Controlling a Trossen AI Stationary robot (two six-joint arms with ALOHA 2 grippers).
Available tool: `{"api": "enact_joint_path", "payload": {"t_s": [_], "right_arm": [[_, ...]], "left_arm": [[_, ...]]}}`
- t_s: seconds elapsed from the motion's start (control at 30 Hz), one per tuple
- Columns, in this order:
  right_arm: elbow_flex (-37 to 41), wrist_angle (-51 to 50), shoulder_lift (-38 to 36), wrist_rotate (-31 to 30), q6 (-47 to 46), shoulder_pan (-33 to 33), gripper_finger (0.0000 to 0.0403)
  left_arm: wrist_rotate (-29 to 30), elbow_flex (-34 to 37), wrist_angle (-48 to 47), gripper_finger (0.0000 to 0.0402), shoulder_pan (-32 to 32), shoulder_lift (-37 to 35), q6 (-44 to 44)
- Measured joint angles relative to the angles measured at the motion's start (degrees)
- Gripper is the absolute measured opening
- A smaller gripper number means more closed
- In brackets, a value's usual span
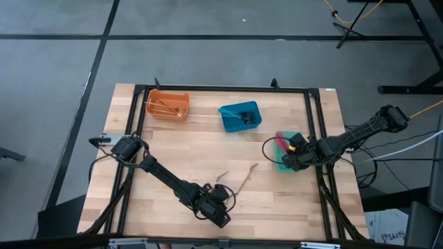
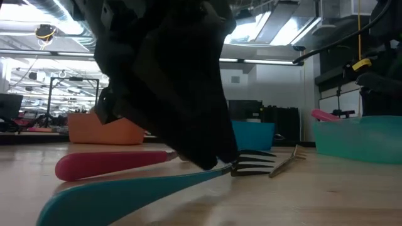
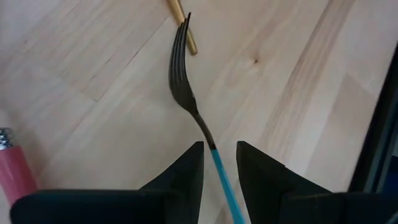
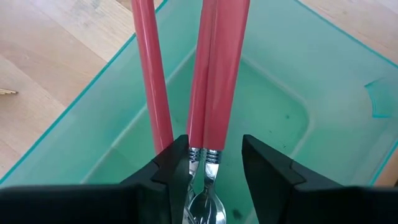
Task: Sort silverware by color (type)
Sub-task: Put the blue fork into the blue bin
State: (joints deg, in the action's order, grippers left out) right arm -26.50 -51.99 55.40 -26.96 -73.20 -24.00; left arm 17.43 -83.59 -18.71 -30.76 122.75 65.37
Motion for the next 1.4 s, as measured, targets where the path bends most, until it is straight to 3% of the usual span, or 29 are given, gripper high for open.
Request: {"api": "enact_joint_path", "payload": {"t_s": [0.93,1.4], "right_arm": [[0.02,0.57,0.02,-0.02,0.01,0.0,0.0138],[0.02,1.07,0.02,-0.24,0.02,-0.01,0.0138]], "left_arm": [[-2.07,-0.11,-2.66,0.0087,0.11,1.4,0.48],[-1.77,-0.04,-3.34,0.0006,0.15,1.4,0.52]]}}
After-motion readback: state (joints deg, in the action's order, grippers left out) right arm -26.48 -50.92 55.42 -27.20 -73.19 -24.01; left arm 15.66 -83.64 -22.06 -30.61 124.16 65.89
